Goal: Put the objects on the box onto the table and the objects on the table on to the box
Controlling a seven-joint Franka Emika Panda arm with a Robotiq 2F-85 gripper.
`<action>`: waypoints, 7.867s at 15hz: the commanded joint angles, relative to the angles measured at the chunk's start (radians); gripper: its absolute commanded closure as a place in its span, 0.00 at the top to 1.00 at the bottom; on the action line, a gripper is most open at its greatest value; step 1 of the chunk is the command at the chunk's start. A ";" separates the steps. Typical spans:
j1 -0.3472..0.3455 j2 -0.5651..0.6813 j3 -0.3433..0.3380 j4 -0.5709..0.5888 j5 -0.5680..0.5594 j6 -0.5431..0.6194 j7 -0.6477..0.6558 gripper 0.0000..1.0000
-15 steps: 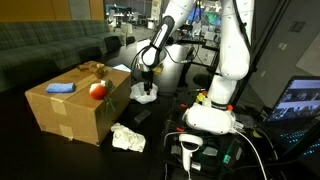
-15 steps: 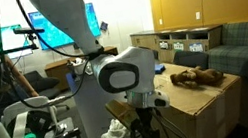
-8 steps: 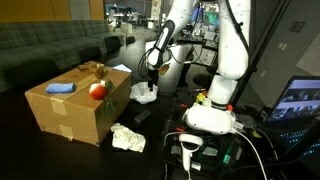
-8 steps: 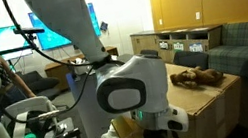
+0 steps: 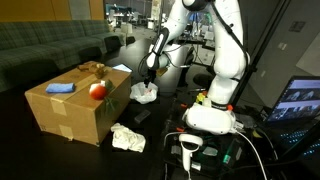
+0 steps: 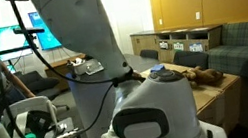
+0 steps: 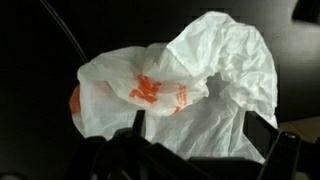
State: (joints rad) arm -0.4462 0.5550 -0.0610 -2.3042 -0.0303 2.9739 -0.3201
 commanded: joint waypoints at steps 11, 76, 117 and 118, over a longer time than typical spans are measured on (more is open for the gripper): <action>-0.219 0.343 0.198 0.438 -0.001 -0.058 -0.125 1.00; 0.036 0.452 0.074 0.545 0.062 -0.605 -0.091 0.12; 0.607 -0.272 0.082 0.515 -0.871 -0.727 0.918 0.02; 0.613 -0.243 0.091 0.552 -0.869 -0.718 0.889 0.02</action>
State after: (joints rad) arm 0.1520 0.2286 0.0110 -1.8722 -0.8669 2.2465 0.6252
